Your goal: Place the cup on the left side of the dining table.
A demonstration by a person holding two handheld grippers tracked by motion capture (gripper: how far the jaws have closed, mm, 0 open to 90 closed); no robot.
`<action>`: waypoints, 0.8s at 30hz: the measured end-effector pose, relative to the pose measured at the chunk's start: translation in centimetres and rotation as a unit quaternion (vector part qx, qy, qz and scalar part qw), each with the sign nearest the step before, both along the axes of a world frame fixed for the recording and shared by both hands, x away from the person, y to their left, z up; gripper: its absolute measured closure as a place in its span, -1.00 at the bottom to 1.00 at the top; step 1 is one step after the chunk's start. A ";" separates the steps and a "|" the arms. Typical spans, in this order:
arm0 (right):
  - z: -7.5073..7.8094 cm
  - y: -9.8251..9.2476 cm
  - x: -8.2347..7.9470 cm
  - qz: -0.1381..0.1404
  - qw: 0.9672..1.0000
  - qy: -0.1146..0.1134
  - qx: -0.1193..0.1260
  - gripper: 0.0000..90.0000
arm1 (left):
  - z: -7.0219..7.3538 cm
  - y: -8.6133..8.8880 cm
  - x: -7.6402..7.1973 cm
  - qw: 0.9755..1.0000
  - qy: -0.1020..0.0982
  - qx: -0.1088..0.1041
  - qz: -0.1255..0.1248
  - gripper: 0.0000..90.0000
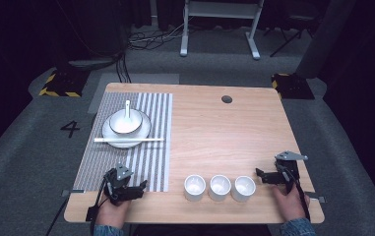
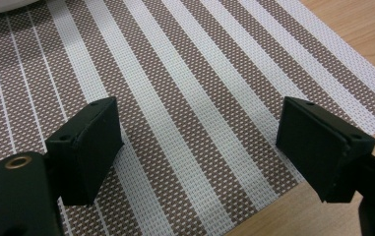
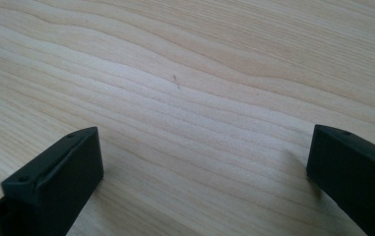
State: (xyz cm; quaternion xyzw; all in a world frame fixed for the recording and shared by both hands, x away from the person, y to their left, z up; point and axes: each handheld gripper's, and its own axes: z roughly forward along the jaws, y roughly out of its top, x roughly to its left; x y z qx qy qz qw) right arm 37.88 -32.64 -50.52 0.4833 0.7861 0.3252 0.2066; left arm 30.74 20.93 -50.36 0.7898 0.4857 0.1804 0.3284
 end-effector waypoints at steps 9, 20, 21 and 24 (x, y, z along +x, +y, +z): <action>0.0 0.0 0.0 0.000 1.000 0.000 0.000 -0.99 | 0.0 0.0 0.0 1.000 0.000 0.001 -0.002 -0.61; 0.0 0.0 0.0 0.000 1.000 0.000 0.000 -0.99 | 2.0 0.4 -0.5 0.999 -0.030 -0.038 0.001 -0.63; 0.0 0.0 0.0 0.000 1.000 0.000 0.000 -0.99 | 2.4 0.4 -0.7 0.998 -0.039 -0.046 -0.005 -0.61; 0.0 0.0 0.0 0.000 1.000 0.000 0.000 -0.99 | 3.2 0.3 -1.0 0.997 -0.057 -0.057 -0.020 -0.60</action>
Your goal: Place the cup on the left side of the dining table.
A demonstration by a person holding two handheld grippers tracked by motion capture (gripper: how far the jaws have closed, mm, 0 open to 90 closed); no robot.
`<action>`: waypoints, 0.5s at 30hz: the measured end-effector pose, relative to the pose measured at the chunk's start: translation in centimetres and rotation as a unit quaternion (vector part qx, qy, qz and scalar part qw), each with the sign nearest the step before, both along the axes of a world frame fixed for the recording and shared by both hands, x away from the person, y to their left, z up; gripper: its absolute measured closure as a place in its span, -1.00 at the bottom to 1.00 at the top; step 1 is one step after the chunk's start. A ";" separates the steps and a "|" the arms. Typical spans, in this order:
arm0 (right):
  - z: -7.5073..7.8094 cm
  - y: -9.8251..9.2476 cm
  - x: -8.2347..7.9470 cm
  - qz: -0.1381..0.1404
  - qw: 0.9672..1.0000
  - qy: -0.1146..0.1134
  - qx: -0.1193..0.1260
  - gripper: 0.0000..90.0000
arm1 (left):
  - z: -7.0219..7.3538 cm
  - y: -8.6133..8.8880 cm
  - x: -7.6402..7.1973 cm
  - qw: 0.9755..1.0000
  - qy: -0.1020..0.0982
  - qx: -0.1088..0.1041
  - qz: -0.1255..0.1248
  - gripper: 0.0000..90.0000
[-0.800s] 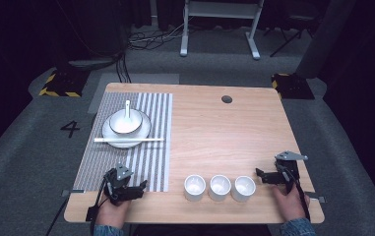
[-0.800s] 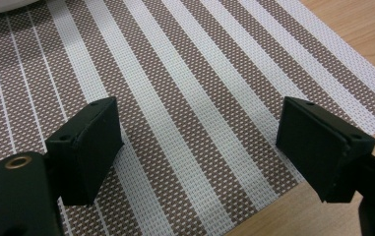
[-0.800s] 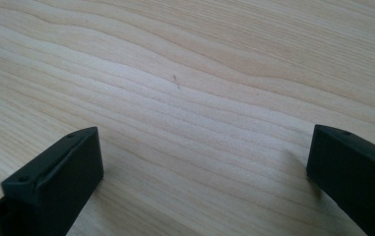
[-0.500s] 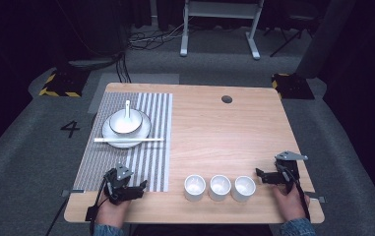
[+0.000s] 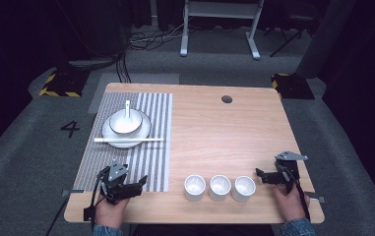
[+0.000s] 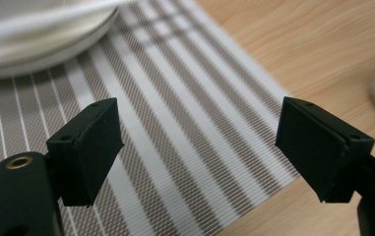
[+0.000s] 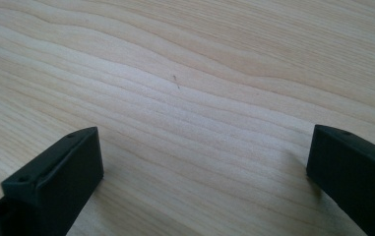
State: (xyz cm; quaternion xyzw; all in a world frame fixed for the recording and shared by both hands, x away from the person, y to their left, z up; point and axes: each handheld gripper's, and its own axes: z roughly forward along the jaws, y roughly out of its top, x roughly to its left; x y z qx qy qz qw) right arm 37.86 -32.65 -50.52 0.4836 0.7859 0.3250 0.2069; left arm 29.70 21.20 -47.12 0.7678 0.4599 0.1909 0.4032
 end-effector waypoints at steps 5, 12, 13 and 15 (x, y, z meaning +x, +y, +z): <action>0.0 0.0 0.0 -0.001 1.000 0.000 0.000 -0.99 | 2.0 -0.7 -1.1 0.998 -0.052 -0.026 -0.019 -0.60; 0.0 0.0 0.0 -0.001 1.000 0.001 0.000 -0.99 | 2.9 -1.0 -1.7 0.996 -0.067 -0.059 -0.022 -0.58; 0.0 0.0 0.0 -0.001 1.000 0.001 0.000 -0.99 | 2.9 -1.0 -1.7 0.996 -0.067 -0.059 -0.022 -0.58; 0.0 0.0 0.0 -0.001 1.000 0.001 0.000 -0.99 | 3.1 -0.9 -1.9 0.994 -0.076 -0.081 -0.018 -0.58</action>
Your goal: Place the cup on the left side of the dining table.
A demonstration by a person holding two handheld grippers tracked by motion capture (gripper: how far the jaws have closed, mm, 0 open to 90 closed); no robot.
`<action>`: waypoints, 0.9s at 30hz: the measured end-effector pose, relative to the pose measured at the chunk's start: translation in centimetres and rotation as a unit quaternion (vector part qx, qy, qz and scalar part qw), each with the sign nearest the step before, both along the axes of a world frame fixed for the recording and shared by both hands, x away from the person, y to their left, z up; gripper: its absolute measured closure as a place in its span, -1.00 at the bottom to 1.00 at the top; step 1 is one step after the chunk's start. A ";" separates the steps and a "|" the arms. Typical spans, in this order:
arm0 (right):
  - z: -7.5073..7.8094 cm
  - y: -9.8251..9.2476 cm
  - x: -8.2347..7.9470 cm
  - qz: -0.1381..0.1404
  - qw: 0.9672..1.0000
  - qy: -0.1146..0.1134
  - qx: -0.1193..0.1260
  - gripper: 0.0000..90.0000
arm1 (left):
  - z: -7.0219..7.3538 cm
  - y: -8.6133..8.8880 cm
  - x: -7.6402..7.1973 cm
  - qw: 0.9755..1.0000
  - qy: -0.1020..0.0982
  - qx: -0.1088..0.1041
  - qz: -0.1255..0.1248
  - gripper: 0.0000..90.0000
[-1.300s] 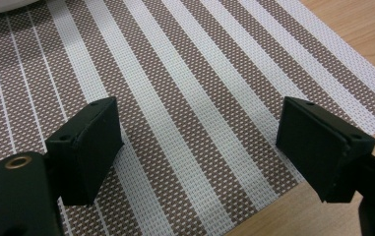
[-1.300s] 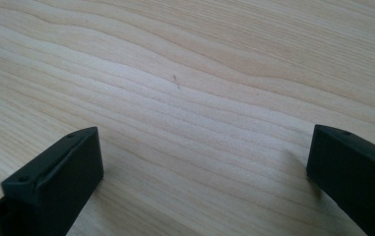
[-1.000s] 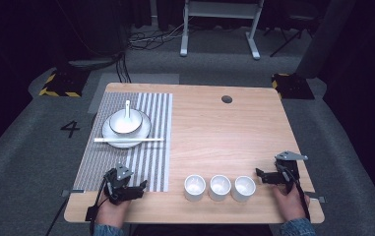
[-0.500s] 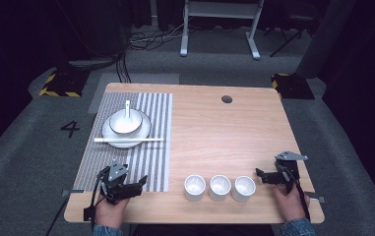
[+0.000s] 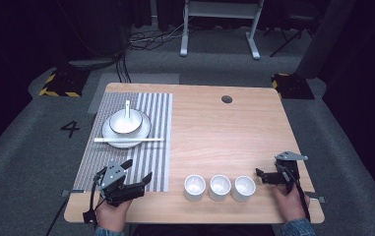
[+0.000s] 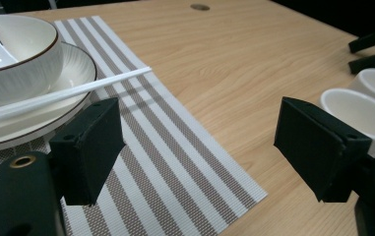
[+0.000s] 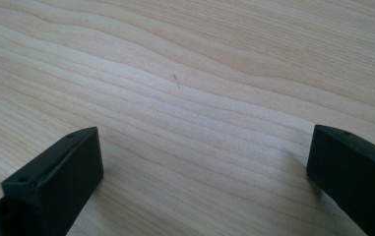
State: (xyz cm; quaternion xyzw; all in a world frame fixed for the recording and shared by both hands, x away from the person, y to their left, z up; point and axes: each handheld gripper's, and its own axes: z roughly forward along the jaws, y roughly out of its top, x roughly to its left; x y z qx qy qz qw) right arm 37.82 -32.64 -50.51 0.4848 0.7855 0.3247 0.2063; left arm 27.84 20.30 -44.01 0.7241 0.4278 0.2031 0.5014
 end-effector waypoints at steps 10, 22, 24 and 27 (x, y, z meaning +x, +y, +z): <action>0.0 0.0 0.0 0.000 1.000 0.000 0.000 -0.99 | -0.3 0.4 0.2 1.000 0.006 -0.018 0.015 -0.55; 0.0 0.0 0.0 0.000 1.000 0.000 0.000 -0.99 | 0.3 -3.1 0.6 1.000 -0.006 0.007 -0.018 -0.57; 0.0 0.0 0.0 0.000 1.000 0.000 0.000 -0.99 | 0.4 -4.1 0.8 0.999 -0.009 0.006 -0.033 -0.57; 0.0 0.0 0.0 0.000 1.000 0.000 0.000 -0.99 | 0.4 -4.7 1.0 0.999 -0.007 0.001 -0.043 -0.57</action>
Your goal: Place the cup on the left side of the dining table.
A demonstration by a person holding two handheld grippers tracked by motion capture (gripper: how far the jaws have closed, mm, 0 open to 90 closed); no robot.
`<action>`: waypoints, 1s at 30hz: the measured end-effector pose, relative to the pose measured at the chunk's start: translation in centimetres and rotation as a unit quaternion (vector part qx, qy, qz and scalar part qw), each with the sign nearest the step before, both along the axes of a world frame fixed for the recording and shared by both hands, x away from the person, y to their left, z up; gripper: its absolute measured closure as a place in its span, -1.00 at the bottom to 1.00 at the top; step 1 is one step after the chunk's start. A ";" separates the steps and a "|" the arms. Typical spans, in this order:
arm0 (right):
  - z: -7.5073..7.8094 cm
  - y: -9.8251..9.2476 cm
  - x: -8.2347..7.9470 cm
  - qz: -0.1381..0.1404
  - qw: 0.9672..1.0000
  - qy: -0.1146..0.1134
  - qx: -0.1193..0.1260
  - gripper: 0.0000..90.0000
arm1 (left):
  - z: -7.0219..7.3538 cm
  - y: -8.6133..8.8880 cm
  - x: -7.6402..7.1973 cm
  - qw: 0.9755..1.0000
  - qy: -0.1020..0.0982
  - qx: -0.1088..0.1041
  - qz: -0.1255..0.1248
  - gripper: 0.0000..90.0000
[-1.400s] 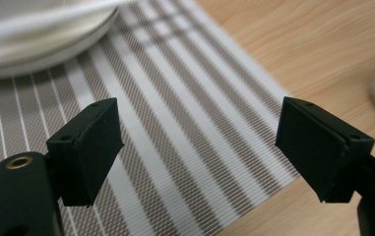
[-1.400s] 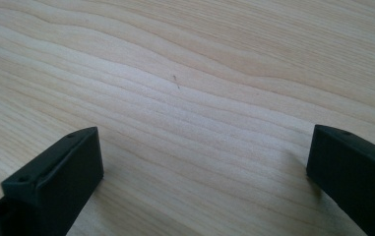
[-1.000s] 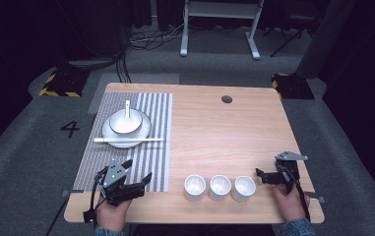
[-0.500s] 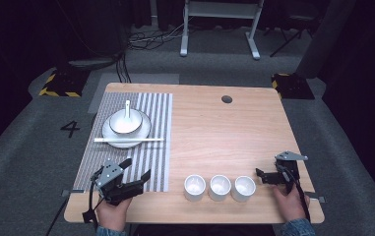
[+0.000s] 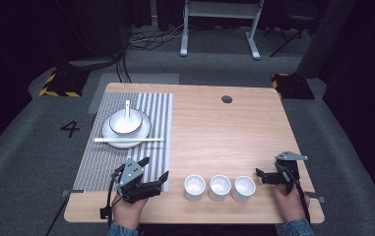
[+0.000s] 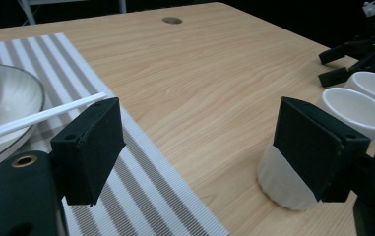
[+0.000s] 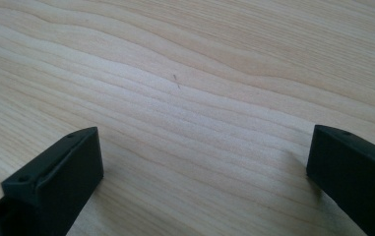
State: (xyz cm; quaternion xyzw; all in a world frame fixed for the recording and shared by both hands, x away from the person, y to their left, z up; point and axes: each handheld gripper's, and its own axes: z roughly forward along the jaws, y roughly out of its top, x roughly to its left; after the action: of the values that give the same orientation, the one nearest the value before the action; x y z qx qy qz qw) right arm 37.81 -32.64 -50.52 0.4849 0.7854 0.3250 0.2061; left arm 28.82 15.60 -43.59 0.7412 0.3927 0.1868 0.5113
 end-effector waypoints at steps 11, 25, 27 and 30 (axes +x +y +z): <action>0.0 0.0 0.0 0.000 1.000 0.000 0.000 -0.99 | 0.3 -3.2 0.3 0.999 -0.005 -0.024 -0.043 -0.56; 0.0 0.0 0.0 -0.001 1.000 0.000 0.000 -0.99 | -0.1 -7.1 0.1 0.995 0.013 -0.007 -0.099 -0.65; 0.0 0.0 0.0 -0.001 1.000 0.000 0.000 -0.99 | -0.6 -7.4 0.2 0.995 0.024 -0.004 -0.096 -0.66; 0.0 0.0 0.0 -0.001 1.000 0.000 0.000 -0.99 | -1.3 -7.9 0.3 0.994 0.044 -0.006 -0.095 -0.66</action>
State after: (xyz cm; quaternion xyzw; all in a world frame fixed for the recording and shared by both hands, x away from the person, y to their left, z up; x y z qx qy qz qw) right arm 37.79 -32.63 -50.52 0.4856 0.7849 0.3247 0.2064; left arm 29.15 7.75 -44.89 0.7798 0.3437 0.1020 0.5132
